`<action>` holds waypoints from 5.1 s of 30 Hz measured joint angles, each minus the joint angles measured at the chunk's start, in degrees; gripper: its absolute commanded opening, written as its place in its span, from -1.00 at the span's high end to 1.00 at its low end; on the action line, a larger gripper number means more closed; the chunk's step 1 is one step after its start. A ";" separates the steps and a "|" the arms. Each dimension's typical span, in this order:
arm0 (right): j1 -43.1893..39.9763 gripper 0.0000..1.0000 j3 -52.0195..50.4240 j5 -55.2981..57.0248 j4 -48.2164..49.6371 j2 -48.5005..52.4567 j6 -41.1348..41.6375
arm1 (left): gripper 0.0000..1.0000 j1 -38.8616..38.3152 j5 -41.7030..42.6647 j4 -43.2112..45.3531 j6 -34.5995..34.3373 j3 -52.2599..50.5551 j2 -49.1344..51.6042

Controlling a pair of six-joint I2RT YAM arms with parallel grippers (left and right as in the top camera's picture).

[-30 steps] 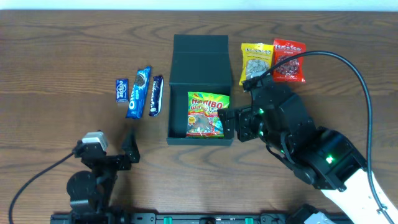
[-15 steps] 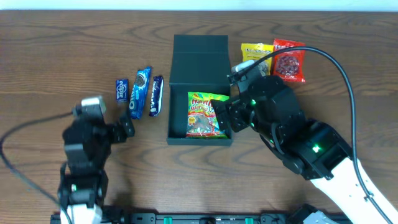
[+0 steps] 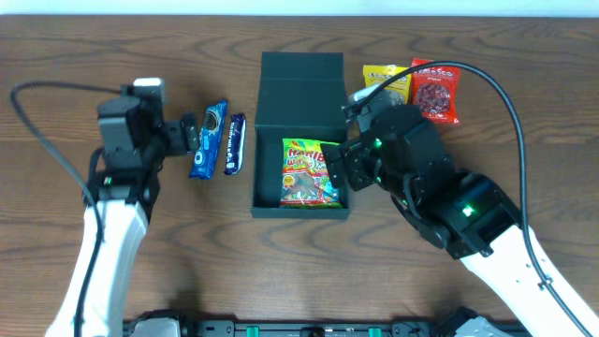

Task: Pack container
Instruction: 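Reach left gripper to the blue Oreo pack and grasp it, then carry the Oreo pack into the box beside the Haribo bag, release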

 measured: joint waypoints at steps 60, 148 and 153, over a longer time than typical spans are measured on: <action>-5.07 -0.99 0.00 0.17 -7.06 0.00 -0.02 | -0.26 -4.39 -1.20 10.27 1.46 7.41 33.42; -5.07 -0.99 0.00 0.17 -7.08 0.00 -0.02 | -0.61 -27.58 -11.93 -10.69 -21.16 7.45 12.79; -5.07 -0.99 0.00 0.17 -7.08 0.00 -0.02 | -0.62 -22.93 -13.66 -10.69 -19.80 7.45 12.79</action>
